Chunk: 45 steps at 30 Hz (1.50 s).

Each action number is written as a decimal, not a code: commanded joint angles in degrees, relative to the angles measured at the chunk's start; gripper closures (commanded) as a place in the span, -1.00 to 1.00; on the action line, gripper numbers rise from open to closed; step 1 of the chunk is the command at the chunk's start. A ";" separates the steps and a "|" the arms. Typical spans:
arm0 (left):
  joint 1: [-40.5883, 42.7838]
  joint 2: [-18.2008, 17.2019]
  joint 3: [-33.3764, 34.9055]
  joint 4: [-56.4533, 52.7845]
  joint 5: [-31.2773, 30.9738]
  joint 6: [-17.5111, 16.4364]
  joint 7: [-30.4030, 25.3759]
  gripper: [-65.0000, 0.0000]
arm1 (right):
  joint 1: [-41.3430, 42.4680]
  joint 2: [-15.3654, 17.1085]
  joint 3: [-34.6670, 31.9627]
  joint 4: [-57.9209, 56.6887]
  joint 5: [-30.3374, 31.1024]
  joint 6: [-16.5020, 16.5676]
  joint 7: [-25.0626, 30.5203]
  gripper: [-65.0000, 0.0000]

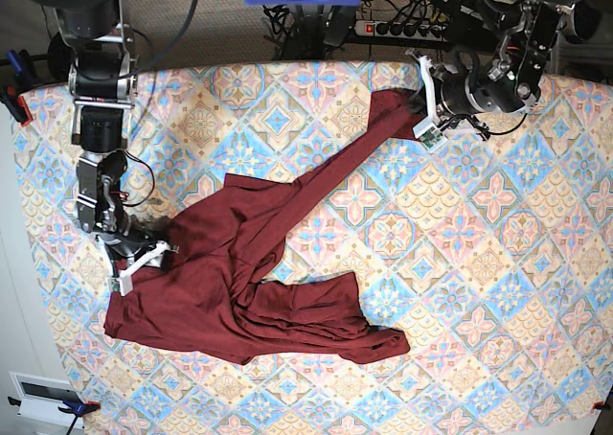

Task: Layout the t-shirt on the table in an organized manner, then fold the t-shirt properly
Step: 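Pull the shirt edge with the right gripper away from the left gripper, then release the sleeve with the left gripper and reach toward the shirt middle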

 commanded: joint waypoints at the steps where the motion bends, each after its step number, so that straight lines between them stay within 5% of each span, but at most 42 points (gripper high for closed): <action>1: -0.30 -0.58 -0.37 0.92 -0.60 -0.19 -0.57 1.00 | 1.15 0.13 -0.04 0.56 0.38 0.62 -0.48 0.14; 8: -0.56 0.30 -4.50 0.92 -0.69 -0.19 -0.57 1.00 | 0.71 0.13 0.93 0.91 0.56 0.62 -0.31 1.00; 16: -0.12 1.45 -5.82 0.92 -0.78 -0.19 -3.83 1.00 | -9.84 0.57 14.03 15.42 0.47 0.62 -4.44 1.00; 23: 0.05 0.92 -0.90 0.92 -4.65 -0.19 -3.74 1.00 | -20.21 4.35 21.15 30.80 0.65 0.62 -9.27 1.00; 29: 0.67 -1.28 4.11 1.01 -4.91 -0.19 -3.83 1.00 | -27.95 4.44 28.97 41.18 0.73 0.62 -11.91 1.00; 39: -3.20 -2.16 7.72 0.83 -4.91 -0.19 -5.76 1.00 | -31.29 4.44 34.16 43.02 0.47 0.62 -12.53 1.00; 45: -5.92 2.32 -0.90 -0.05 -4.82 -0.10 -6.46 0.97 | -31.20 4.44 34.16 40.74 0.38 0.62 -12.17 1.00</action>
